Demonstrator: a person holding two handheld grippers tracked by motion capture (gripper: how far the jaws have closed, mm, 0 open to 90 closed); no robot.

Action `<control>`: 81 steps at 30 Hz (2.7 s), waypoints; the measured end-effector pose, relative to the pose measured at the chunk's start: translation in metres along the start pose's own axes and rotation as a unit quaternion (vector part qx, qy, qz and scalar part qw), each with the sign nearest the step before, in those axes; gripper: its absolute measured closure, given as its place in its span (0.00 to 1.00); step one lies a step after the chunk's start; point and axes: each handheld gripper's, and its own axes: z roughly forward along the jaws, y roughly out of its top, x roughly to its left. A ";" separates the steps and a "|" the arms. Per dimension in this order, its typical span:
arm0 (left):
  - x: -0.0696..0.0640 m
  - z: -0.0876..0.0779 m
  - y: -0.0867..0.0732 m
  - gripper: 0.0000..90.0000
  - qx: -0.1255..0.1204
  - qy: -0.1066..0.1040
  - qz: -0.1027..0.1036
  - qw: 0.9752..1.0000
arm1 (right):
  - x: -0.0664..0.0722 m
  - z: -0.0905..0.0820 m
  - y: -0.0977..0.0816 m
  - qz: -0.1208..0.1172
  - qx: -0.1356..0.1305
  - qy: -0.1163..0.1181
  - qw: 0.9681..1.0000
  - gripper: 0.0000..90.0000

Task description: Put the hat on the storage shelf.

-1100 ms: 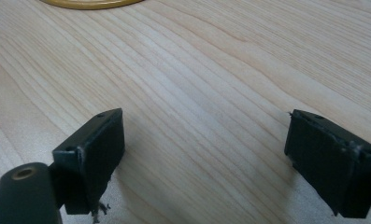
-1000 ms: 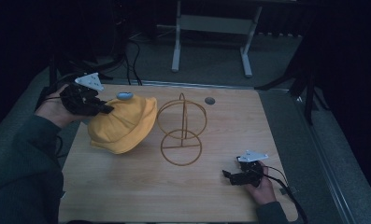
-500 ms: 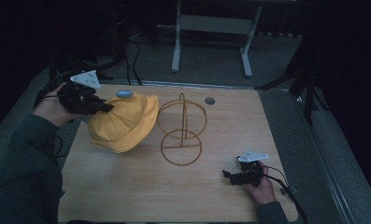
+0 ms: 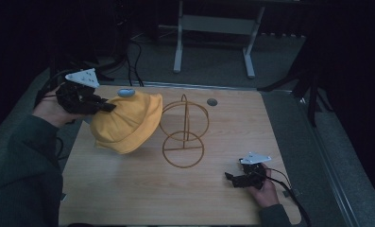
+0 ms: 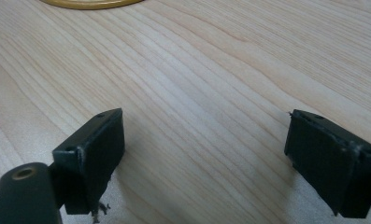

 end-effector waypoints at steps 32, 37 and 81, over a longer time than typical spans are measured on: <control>-0.005 0.004 0.030 0.93 -0.016 -0.004 0.017 1.000 | 0.000 0.000 0.000 0.000 0.000 0.000 1.000 0.13; -0.006 0.004 0.038 0.93 -0.018 -0.003 0.019 1.000 | 0.000 0.000 0.000 0.000 0.000 0.000 1.000 0.13; -0.012 0.015 0.071 0.93 -0.030 -0.005 0.027 0.999 | 0.000 0.000 0.000 -0.001 0.000 0.000 1.000 0.13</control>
